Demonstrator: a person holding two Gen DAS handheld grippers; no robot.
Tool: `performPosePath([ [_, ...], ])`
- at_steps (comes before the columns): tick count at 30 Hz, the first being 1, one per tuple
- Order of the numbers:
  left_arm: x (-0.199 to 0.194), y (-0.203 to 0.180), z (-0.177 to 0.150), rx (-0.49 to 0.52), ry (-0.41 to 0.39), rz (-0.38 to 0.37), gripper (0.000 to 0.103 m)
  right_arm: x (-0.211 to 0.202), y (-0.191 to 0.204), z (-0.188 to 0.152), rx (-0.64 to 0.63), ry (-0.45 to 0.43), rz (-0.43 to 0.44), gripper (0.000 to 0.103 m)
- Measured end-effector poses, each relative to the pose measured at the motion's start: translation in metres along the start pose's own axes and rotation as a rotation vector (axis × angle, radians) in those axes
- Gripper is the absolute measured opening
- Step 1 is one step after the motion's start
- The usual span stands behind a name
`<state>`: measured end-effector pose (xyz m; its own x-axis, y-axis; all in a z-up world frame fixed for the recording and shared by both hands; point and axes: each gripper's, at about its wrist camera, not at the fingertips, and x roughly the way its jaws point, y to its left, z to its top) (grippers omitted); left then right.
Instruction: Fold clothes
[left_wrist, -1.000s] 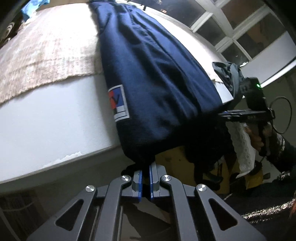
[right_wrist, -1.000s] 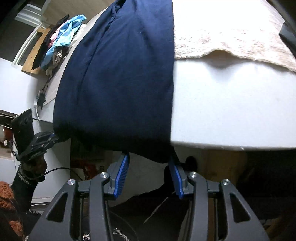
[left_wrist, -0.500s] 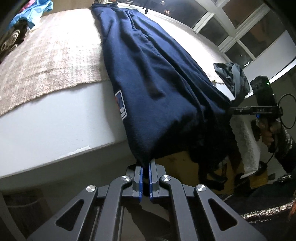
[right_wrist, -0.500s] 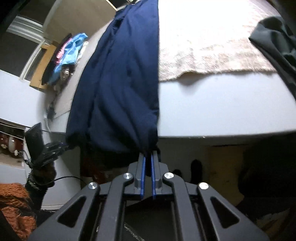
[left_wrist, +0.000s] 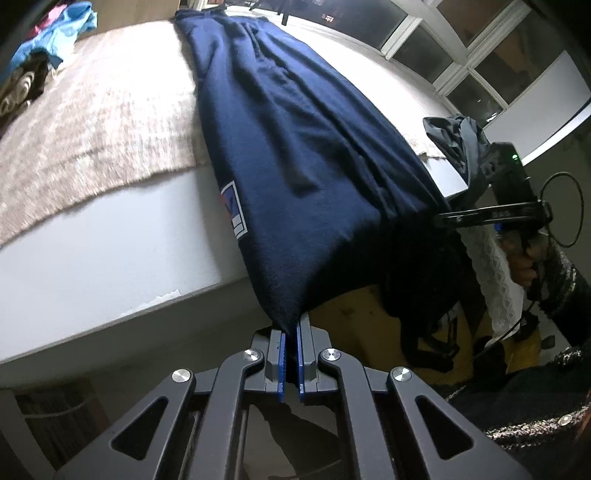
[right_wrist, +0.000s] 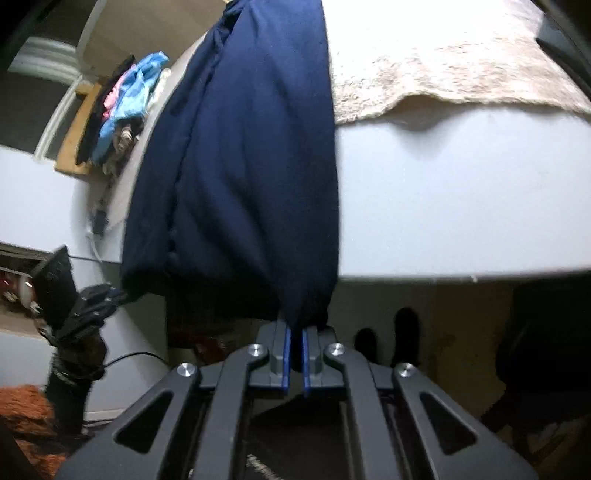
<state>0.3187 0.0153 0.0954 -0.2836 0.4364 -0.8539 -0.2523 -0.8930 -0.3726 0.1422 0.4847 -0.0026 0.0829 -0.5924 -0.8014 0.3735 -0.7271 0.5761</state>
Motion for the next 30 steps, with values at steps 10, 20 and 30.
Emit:
performPosePath([
  [10, 0.001, -0.004, -0.003, 0.006, 0.000, 0.004, 0.003, -0.030, 0.012, -0.010, 0.008, -0.034, 0.061, 0.004],
  [20, 0.028, 0.000, -0.010, 0.055, 0.066, 0.067, 0.008, -0.033, 0.019, 0.000, -0.047, 0.095, -0.267, 0.011],
  [30, -0.025, -0.029, -0.009, -0.005, -0.099, 0.126, 0.010, -0.107, 0.129, 0.112, -0.288, -0.143, -0.103, 0.012],
])
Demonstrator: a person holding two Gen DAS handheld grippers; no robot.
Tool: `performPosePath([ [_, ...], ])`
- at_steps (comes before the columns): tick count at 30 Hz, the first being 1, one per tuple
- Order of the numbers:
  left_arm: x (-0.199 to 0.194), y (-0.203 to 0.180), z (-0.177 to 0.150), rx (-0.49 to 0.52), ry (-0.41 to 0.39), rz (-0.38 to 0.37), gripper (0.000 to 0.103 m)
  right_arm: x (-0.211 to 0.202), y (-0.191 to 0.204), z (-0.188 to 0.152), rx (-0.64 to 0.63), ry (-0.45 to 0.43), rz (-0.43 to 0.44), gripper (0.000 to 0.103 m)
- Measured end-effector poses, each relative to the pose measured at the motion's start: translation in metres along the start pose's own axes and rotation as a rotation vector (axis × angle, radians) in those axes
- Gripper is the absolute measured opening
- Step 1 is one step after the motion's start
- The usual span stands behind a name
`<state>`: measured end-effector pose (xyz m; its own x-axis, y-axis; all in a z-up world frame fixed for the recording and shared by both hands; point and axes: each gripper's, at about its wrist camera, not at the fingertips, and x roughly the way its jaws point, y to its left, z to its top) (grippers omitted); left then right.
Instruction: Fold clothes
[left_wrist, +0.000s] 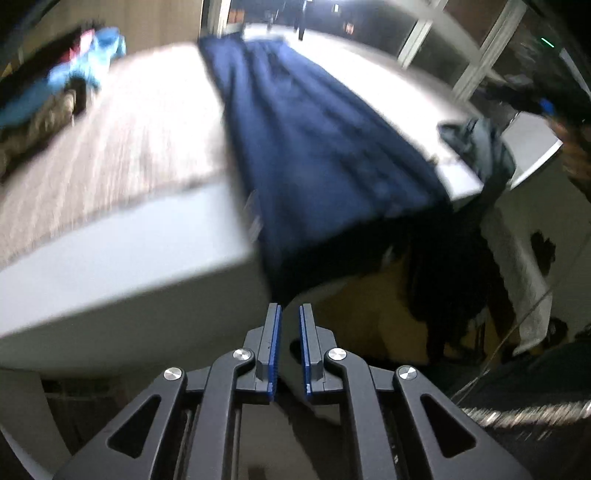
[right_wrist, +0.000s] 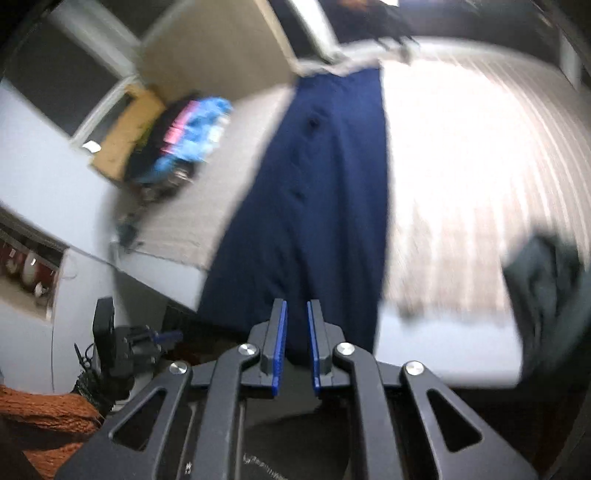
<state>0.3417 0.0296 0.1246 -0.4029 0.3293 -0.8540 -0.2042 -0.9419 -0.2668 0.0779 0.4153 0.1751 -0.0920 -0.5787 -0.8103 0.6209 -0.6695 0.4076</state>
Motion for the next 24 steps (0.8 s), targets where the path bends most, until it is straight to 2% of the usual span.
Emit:
performPosePath([
  [3, 0.010, -0.022, 0.030, -0.015, -0.082, -0.025, 0.011, 0.036, -0.001, 0.063, -0.085, -0.012, 0.018, 0.024],
  [5, 0.023, -0.036, 0.053, -0.017, -0.126, -0.026, 0.011, 0.064, -0.004, 0.100, -0.125, -0.007, 0.027, 0.025],
  [6, 0.035, -0.045, 0.066, -0.002, -0.132, 0.003, 0.011, 0.080, -0.008, 0.113, -0.128, 0.009, 0.028, 0.025],
  [9, 0.067, -0.056, 0.093, -0.017, -0.115, 0.024, 0.012, 0.130, -0.020, 0.154, -0.136, 0.058, 0.032, 0.025],
  [11, 0.083, -0.064, 0.098, -0.014, -0.093, 0.062, 0.012, 0.148, -0.035, 0.168, -0.150, 0.083, 0.042, 0.025],
  [15, 0.108, -0.067, 0.107, -0.050, -0.050, 0.078, 0.012, 0.186, -0.043, 0.189, -0.170, 0.138, 0.069, 0.025],
  [19, 0.112, -0.071, 0.112, -0.061, -0.043, 0.103, 0.012, 0.221, -0.036, 0.207, -0.189, 0.178, 0.079, 0.025],
  [24, 0.114, -0.071, 0.114, -0.082, -0.037, 0.109, 0.012, 0.246, -0.033, 0.219, -0.203, 0.205, 0.094, 0.025],
])
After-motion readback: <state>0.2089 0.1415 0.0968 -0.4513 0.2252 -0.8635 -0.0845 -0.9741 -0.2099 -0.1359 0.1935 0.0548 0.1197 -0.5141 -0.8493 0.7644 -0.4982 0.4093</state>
